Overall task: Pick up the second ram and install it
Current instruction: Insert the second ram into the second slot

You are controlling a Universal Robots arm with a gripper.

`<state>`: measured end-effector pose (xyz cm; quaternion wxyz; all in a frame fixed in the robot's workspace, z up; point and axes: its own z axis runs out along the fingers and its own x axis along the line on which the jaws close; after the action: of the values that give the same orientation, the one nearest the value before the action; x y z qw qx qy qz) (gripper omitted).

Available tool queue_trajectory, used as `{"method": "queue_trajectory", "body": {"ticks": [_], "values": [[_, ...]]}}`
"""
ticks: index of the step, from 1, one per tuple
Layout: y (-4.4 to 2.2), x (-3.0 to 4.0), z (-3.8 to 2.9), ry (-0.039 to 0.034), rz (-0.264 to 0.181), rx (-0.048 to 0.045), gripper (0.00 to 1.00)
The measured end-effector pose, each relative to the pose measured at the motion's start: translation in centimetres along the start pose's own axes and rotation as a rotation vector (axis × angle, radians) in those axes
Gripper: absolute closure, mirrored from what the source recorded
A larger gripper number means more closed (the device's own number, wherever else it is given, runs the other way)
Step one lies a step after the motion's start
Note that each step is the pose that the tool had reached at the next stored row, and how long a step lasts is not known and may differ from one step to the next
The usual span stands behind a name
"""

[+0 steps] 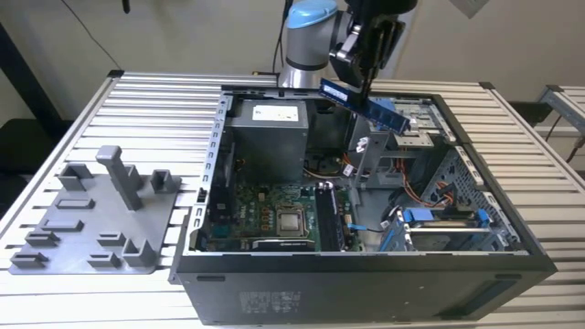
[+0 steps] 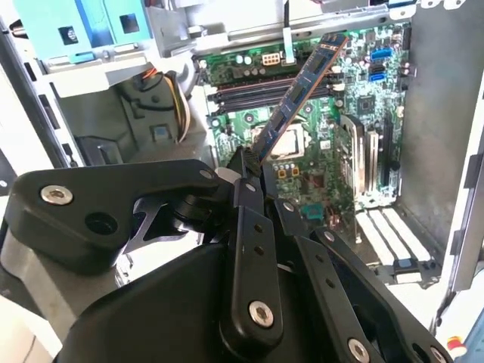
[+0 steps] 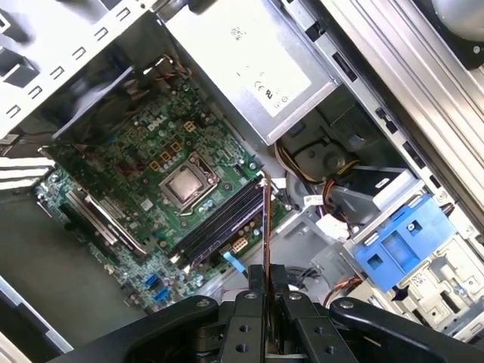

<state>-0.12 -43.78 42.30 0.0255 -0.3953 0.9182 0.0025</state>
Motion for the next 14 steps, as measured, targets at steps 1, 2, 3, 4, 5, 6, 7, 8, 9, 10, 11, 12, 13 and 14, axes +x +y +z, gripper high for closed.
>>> {"method": "queue_trajectory", "body": {"ticks": [1, 2, 3, 4, 5, 6, 7, 8, 9, 10, 11, 12, 13, 14], "values": [[0.0, 0.0, 0.01, 0.0001, 0.011, 0.0005, 0.86], [0.0, 0.0, 0.02, 0.0003, 0.023, 0.0011, 0.86], [0.0, 0.0, 0.03, 0.0005, 0.035, 0.0017, 0.86], [0.0, 0.0, 0.04, 0.0007, 0.046, 0.0022, 0.86], [0.0, 0.0, 0.05, 0.0009, 0.058, 0.0028, 0.86], [0.0, 0.0, 0.05, 0.0011, 0.07, 0.0034, 0.86], [0.0, 0.0, 0.06, 0.0013, 0.081, 0.0039, 0.86], [0.0, 0.0, 0.07, 0.0014, 0.09, 0.0044, 0.86], [0.0, 0.0, 0.08, 0.0016, 0.099, 0.0049, 0.86], [0.0, 0.0, 0.09, 0.0017, 0.109, 0.0053, 0.86], [0.0, 0.0, 0.09, 0.0019, 0.118, 0.0057, 0.86], [0.0, 0.0, 0.1, 0.002, 0.126, 0.0061, 0.86], [0.0, 0.01, 0.11, 0.0021, 0.135, 0.0066, 0.86], [0.0, 0.0, 0.12, 0.0022, 0.143, 0.007, 0.86]]}}
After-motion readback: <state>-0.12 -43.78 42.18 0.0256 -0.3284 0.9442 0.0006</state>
